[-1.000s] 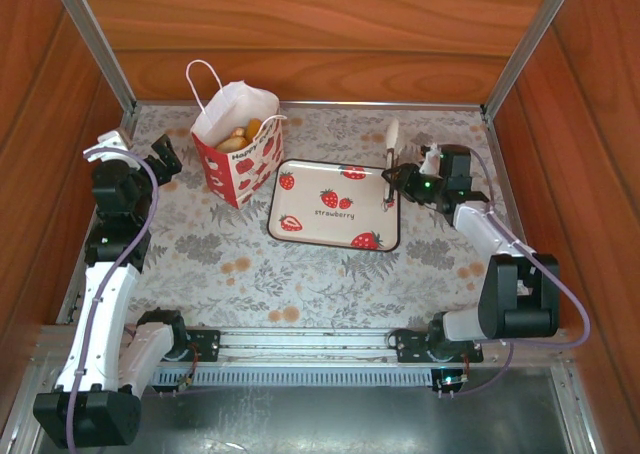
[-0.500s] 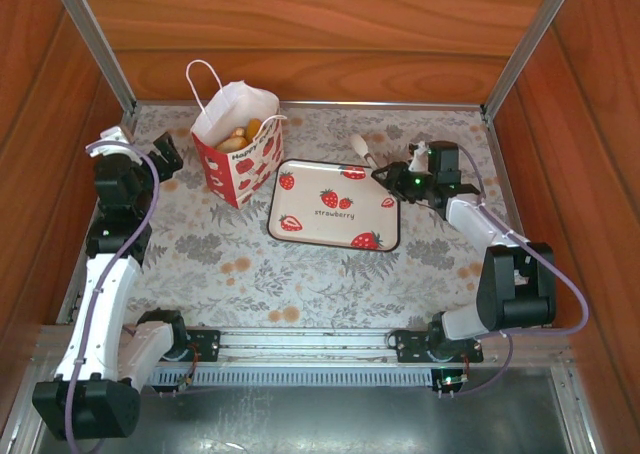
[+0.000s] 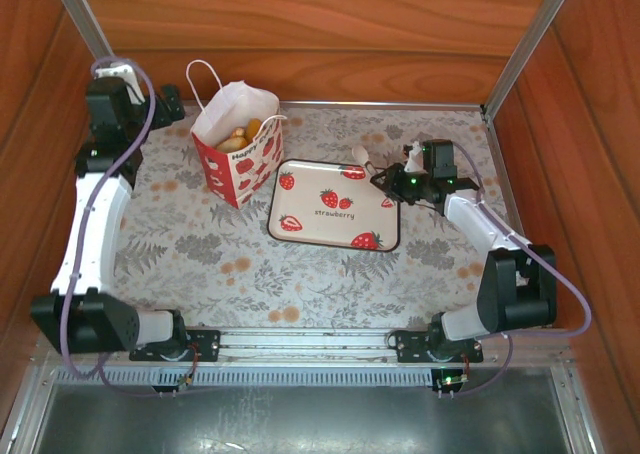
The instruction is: Take the fake bread out of the paper bag
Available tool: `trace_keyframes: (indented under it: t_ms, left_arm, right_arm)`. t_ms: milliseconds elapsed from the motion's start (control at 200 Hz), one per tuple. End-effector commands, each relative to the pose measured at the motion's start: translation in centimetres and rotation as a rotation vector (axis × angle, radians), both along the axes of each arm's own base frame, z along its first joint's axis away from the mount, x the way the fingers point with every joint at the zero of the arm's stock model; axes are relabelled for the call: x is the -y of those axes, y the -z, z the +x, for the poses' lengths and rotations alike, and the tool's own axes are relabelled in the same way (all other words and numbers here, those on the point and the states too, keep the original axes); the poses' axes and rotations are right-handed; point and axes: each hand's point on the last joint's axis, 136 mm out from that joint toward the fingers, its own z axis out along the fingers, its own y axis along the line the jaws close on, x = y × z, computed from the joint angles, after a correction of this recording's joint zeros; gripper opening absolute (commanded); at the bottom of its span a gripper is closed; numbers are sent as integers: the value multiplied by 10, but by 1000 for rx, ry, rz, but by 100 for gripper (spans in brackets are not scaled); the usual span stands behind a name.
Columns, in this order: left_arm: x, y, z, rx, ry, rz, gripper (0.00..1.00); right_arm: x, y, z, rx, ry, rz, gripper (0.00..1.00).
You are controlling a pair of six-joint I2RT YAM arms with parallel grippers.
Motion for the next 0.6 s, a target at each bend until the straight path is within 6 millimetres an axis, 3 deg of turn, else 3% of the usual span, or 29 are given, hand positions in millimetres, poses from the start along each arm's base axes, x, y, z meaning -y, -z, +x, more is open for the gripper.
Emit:
trace_keyframes:
  t_ms: [0, 280, 595]
  left_arm:
    - [22, 24, 10, -123, 148, -33, 100]
    - [34, 54, 44, -223, 240, -54, 100]
    - [46, 72, 51, -276, 311, -65, 100]
  right_arm:
    - [-3, -27, -2, 63, -24, -10, 13]
    - [-2, -33, -5, 54, -27, -21, 7]
    - [0, -28, -8, 44, -24, -84, 11]
